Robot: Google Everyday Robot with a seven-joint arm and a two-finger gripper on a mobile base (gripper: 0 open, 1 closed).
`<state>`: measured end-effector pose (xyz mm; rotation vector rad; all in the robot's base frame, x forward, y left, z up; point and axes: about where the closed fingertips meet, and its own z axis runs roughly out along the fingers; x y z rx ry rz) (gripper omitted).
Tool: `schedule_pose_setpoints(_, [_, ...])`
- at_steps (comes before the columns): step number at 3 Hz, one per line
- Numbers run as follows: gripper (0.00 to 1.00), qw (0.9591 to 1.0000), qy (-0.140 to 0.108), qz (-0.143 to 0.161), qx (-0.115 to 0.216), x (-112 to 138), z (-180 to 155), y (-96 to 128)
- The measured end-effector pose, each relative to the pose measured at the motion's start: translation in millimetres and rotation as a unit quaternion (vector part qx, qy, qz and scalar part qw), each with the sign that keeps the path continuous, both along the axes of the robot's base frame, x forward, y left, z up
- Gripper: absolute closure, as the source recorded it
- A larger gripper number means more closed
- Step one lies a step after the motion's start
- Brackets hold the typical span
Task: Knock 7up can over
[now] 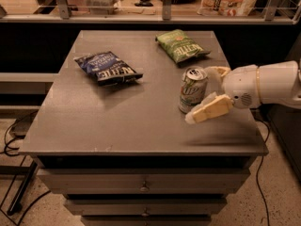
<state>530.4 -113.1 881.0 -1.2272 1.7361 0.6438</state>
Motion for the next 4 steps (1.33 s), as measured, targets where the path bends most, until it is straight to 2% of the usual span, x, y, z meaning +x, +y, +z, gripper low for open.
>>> schedule_pose_setpoints(1, [0.26,0.9998,0.009,0.001,0.021,7.3,-11.0,7.5])
schedule_pose_setpoints(2, [0.49,0.9996,0.013,0.001,0.025,10.1,-14.9,13.5])
schedule_pose_setpoints(3, [0.8,0.9989,-0.017,0.008,-0.043,14.0,13.3,16.9])
schedule_pose_setpoints(4, [1.0,0.9913,-0.048,0.018,-0.121,18.1,35.3,12.7])
